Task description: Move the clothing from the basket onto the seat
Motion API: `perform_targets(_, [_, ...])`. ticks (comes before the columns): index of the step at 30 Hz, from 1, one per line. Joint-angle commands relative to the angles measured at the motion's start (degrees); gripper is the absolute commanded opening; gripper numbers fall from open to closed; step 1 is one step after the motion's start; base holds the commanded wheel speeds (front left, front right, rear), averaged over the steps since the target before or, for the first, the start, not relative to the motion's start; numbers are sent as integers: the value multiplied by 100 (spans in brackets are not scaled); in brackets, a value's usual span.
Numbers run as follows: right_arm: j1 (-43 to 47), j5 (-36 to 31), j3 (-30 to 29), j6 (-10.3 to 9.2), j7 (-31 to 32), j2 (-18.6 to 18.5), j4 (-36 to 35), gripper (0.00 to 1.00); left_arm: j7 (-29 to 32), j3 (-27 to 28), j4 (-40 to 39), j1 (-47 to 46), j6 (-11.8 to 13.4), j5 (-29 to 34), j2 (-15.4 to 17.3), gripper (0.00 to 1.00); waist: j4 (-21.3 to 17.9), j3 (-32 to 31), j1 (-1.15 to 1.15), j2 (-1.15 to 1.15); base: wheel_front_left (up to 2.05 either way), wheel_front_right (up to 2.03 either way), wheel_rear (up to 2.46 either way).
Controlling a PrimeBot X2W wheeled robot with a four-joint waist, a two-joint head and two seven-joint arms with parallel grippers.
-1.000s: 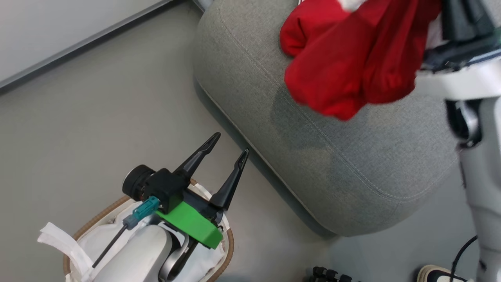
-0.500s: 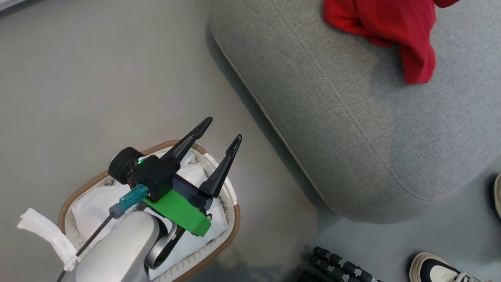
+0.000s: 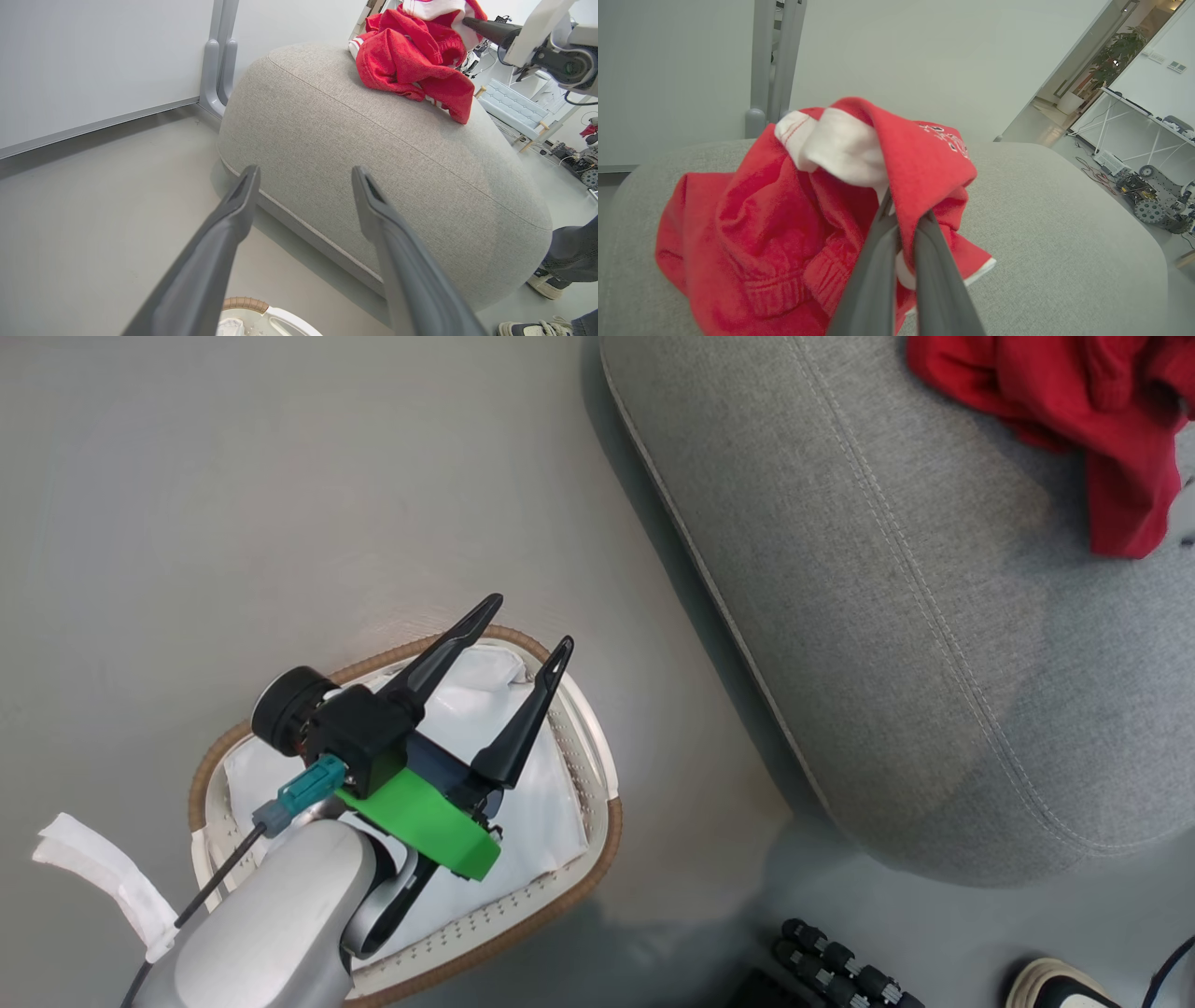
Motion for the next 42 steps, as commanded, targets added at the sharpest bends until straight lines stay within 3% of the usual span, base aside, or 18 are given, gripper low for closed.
perform_targets(1, [224, -1, -54, -8, -23, 48, -19, 26, 2, 30, 38, -3, -19, -31, -9, 100, 8, -74, -1, 0, 0, 0, 0])
perform_targets(2, [338, 15, -81, -8, -23, 99, -46, 47, 2, 47, 64, 24, -19, -38, -13, 100, 3, -115, -1, 0, 0, 0, 0])
perform_targets(3, [461, 25, -122, -7, -23, 158, -100, 94, 2, 59, 91, 58, -19, -51, -30, 100, -2, -173, -1, 0, 0, 0, 0])
perform_targets(4, [580, 44, -148, -8, -23, 204, -127, 100, 2, 78, 113, 78, -19, -48, -49, 100, -2, -228, -1, 0, 0, 0, 0])
perform_targets(13, [1923, 235, -90, -7, -19, 523, -811, 100, 2, 549, 406, 434, -19, 148, -433, 100, 197, -978, -1, 0, 0, 0, 0])
perform_targets(26, [2591, 701, 1193, -7, -19, 1070, -1921, 100, 3, 2147, 691, 1237, -19, 861, -1060, 100, 1001, -1798, -1, 0, 0, 0, 0])
perform_targets(32, [2733, 869, 1556, -7, -20, 1234, -1947, 100, 2, 2993, 843, 1559, -19, 1348, -1399, 100, 1485, -2081, -1, 0, 0, 0, 0])
perform_targets(42, [3228, 1057, 1806, -7, -19, 1281, -1721, 100, 1, 3825, 1100, 2021, -19, 1813, -1701, 100, 2107, -2548, -1, 0, 0, 0, 0])
